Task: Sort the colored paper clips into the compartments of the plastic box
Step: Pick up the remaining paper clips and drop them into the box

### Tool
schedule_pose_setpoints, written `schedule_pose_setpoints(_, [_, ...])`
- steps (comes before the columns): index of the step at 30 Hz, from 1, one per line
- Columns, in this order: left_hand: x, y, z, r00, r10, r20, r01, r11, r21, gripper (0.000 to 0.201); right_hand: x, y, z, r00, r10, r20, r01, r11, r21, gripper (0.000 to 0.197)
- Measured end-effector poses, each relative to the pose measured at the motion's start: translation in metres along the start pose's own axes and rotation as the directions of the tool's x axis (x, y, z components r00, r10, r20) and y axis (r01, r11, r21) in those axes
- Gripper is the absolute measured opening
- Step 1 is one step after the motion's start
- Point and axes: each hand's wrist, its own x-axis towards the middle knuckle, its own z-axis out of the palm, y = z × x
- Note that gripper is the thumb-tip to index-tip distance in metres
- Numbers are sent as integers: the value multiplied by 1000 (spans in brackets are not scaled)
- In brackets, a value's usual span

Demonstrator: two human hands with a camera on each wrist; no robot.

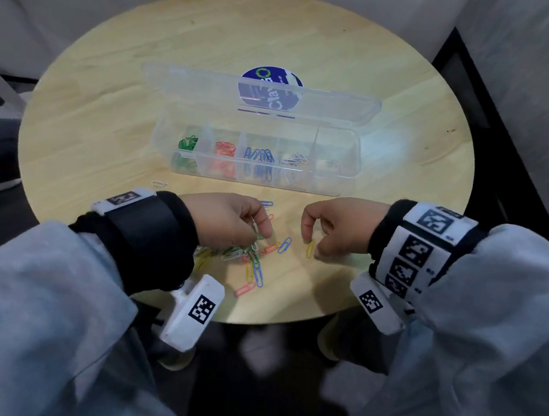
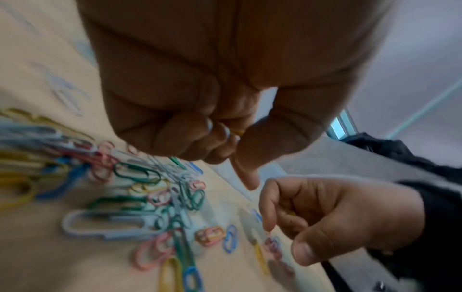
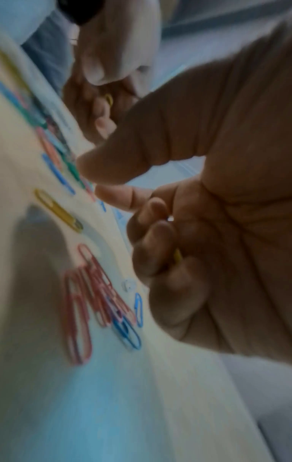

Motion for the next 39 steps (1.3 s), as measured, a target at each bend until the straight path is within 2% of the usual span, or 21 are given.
schedule_pose_setpoints(2, [0, -2, 2, 1000, -24, -13, 26, 994, 103, 13, 6, -4, 3, 1000, 18, -6, -19, 991, -136, 18])
schedule_pose_setpoints(6, [-3, -9, 5, 1000, -8, 0, 8, 951, 308, 20, 16, -12, 5, 999, 33, 14, -27, 956, -291, 22])
schedule_pose_setpoints(10, [-8, -10, 8, 1000, 15, -22, -2, 869, 495, 18, 17, -17, 6, 999, 39, 12, -31, 930, -367, 19])
schedule_pose_setpoints(13, [-9, -9, 8, 999, 31, -33, -9, 842, 540, 17, 16, -17, 7, 997, 74, 0, -68, 926, -371, 5])
schedule_pose_setpoints(15, [-9, -8, 8, 998, 49, -42, -17, 831, 556, 13, 16, -16, 9, 995, 99, 16, -88, 935, -344, 10])
schedule_pose_setpoints(17, [-9, -8, 11, 997, 65, -45, -28, 819, 573, 12, 15, -15, 8, 994, 104, 34, -92, 961, -259, 6])
schedule_pose_setpoints(18, [-8, -8, 13, 997, 70, -40, -34, 812, 583, 12, 14, -15, 6, 994, 105, 37, -95, 975, -201, 11])
schedule_pose_setpoints(21, [-5, -9, 18, 998, 63, -29, -33, 795, 606, 14, 12, -14, -3, 996, 78, 47, -84, 987, 135, 22])
schedule_pose_setpoints(23, [-3, -9, 20, 997, 65, -45, -24, 792, 610, 13, 13, -13, -5, 998, 54, 46, -68, 907, 415, 25])
schedule_pose_setpoints(25, [-2, -9, 20, 996, 77, -48, -32, 787, 616, 14, 15, -12, -5, 998, 47, 46, -65, 794, 604, 26])
schedule_pose_setpoints(27, [-1, -9, 20, 995, 84, -44, -39, 784, 619, 15, 18, -13, -2, 997, 52, 57, -77, 702, 708, 27])
schedule_pose_setpoints(29, [-1, -9, 19, 995, 84, -48, -37, 785, 618, 14, 21, -18, -1, 995, 60, 80, -100, 661, 743, 28])
schedule_pose_setpoints(32, [1, -11, 18, 995, 81, -62, -26, 793, 609, 16, 22, -27, 0, 994, 40, 99, -101, 658, 746, 30])
schedule_pose_setpoints(34, [3, -13, 17, 994, 85, -65, -28, 793, 608, 13, 22, -31, 0, 996, 21, 85, -75, 702, 708, 27])
schedule_pose_setpoints(35, [3, -14, 17, 994, 85, -65, -28, 792, 610, 11, 21, -33, 0, 998, 16, 64, -53, 773, 632, 25])
schedule_pose_setpoints(37, [4, -15, 17, 995, 75, -67, -18, 791, 611, 11, 19, -36, 0, 1000, 15, 22, -22, 932, 363, 20])
schedule_pose_setpoints(39, [5, -17, 15, 996, 63, -56, -17, 802, 597, 10, 17, -39, 1, 1000, 18, -12, -16, 994, 110, 15])
